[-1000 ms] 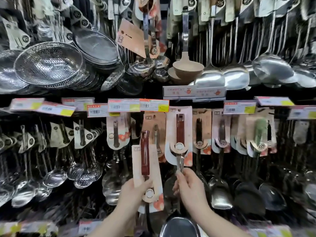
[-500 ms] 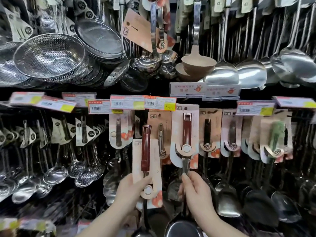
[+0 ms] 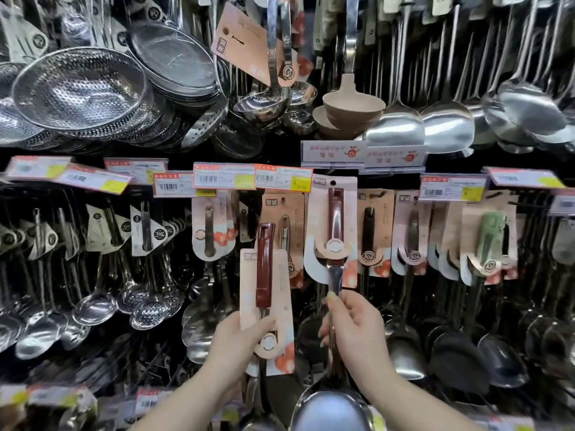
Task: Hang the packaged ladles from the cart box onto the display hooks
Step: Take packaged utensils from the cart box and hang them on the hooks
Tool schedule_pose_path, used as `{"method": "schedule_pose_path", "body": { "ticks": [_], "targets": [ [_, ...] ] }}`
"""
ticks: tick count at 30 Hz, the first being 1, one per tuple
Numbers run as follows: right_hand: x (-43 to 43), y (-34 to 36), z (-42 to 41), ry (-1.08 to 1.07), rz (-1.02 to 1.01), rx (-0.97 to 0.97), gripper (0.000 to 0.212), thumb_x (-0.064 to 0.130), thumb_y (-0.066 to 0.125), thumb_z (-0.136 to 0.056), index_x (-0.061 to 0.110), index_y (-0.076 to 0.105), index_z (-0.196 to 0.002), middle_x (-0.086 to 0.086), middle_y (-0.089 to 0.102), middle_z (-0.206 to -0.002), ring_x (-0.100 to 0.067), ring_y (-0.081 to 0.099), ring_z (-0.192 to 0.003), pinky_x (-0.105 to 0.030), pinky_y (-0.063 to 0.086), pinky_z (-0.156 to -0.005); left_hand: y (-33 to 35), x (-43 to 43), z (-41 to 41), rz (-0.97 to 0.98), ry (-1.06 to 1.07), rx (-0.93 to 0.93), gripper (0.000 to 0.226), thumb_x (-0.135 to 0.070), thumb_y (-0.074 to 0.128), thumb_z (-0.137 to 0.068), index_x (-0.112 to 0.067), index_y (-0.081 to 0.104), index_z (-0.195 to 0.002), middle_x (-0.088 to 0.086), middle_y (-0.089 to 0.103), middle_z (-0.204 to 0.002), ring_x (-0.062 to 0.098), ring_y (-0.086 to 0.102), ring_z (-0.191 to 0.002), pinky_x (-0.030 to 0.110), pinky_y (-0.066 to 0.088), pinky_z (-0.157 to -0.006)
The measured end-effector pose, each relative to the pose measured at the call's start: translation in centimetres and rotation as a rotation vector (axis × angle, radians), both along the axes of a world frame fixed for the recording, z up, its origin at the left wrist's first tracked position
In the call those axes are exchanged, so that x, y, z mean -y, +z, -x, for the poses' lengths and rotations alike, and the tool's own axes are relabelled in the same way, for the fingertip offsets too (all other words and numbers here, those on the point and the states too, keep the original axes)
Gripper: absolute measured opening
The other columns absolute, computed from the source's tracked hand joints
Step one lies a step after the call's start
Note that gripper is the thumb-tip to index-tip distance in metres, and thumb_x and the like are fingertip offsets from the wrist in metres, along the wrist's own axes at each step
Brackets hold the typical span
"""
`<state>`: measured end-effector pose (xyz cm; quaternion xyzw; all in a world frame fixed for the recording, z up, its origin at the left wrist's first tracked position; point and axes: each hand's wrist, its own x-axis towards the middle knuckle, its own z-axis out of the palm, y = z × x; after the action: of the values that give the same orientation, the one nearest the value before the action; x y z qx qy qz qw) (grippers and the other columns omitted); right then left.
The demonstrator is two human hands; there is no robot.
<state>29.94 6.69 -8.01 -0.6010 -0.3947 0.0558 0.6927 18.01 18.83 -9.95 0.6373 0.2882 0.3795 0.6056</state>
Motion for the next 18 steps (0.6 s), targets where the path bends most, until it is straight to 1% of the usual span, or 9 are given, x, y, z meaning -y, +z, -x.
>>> {"method": "schedule_pose_path", "body": {
  "ticks": [4,8,10,13,15,17,18],
  "targets": [
    [0.9,0.6,1.4,0.032,-0.003,-0.071,0.027,0.018,0.05,-0.093,0.008,0.055,-0.07,-0.001,0.054,-0.042,-0.01,0.049,-0.038,-0.018,0.043,-0.044,0.1,0.4,0.5,0.015,-0.024,0.013,0.011,-0.016,0.067,-0.081,-0.01,0.07,-0.09,0.006,0.077,-0.081,0.021,0.073,-0.078,0.03,0.054,-0.065],
    [1.0,1.2,1.8,0.008,0.005,-0.131,0.021,0.017,0.05,-0.093,0.008,0.059,-0.076,0.001,0.054,-0.041,-0.01,0.048,-0.037,-0.022,0.043,-0.045,0.0,0.8,1.2,0.006,-0.044,0.01,0.011,-0.017,0.068,-0.081,-0.01,0.07,-0.089,0.006,0.077,-0.081,0.022,0.073,-0.078,0.034,0.057,-0.07],
    [0.4,1.5,1.4,-0.022,0.026,-0.148,0.02,0.016,0.05,-0.092,0.01,0.06,-0.075,0.001,0.054,-0.04,-0.01,0.048,-0.036,-0.024,0.042,-0.046,0.0,1.0,1.4,0.001,-0.051,0.009,0.011,-0.016,0.067,-0.082,-0.01,0.069,-0.09,0.007,0.077,-0.081,0.023,0.073,-0.078,0.037,0.058,-0.073],
    [-1.1,1.7,-0.2,-0.093,0.088,-0.134,0.02,0.017,0.048,-0.091,0.012,0.061,-0.076,0.002,0.054,-0.041,-0.009,0.048,-0.036,-0.023,0.044,-0.048,0.0,1.1,1.7,0.002,-0.059,0.009,0.012,-0.015,0.066,-0.082,-0.008,0.068,-0.092,0.008,0.076,-0.083,0.025,0.073,-0.079,0.037,0.058,-0.072],
    [-2.2,1.2,-1.7,-0.133,0.136,-0.115,0.022,0.018,0.047,-0.092,0.009,0.061,-0.078,0.003,0.055,-0.044,-0.011,0.05,-0.039,-0.029,0.048,-0.053,0.1,1.2,1.8,0.001,-0.074,0.008,0.012,-0.015,0.066,-0.082,-0.008,0.068,-0.093,0.01,0.076,-0.084,0.027,0.072,-0.08,0.037,0.059,-0.07],
    [-3.4,0.5,-3.2,-0.174,0.198,-0.072,0.026,0.021,0.046,-0.093,0.009,0.059,-0.074,0.002,0.056,-0.048,-0.014,0.053,-0.044,-0.035,0.05,-0.059,0.2,1.3,1.9,-0.003,-0.074,0.007,0.013,-0.014,0.066,-0.082,-0.007,0.068,-0.093,0.011,0.076,-0.085,0.029,0.072,-0.083,0.041,0.058,-0.075],
    [-3.9,0.1,-4.0,-0.191,0.228,-0.049,0.028,0.023,0.046,-0.093,0.011,0.057,-0.071,0.002,0.056,-0.049,-0.015,0.053,-0.046,-0.035,0.05,-0.06,0.3,1.3,1.9,-0.004,-0.069,0.006,0.014,-0.014,0.066,-0.082,-0.007,0.068,-0.094,0.011,0.076,-0.085,0.029,0.072,-0.084,0.043,0.058,-0.079]
  ]
}}
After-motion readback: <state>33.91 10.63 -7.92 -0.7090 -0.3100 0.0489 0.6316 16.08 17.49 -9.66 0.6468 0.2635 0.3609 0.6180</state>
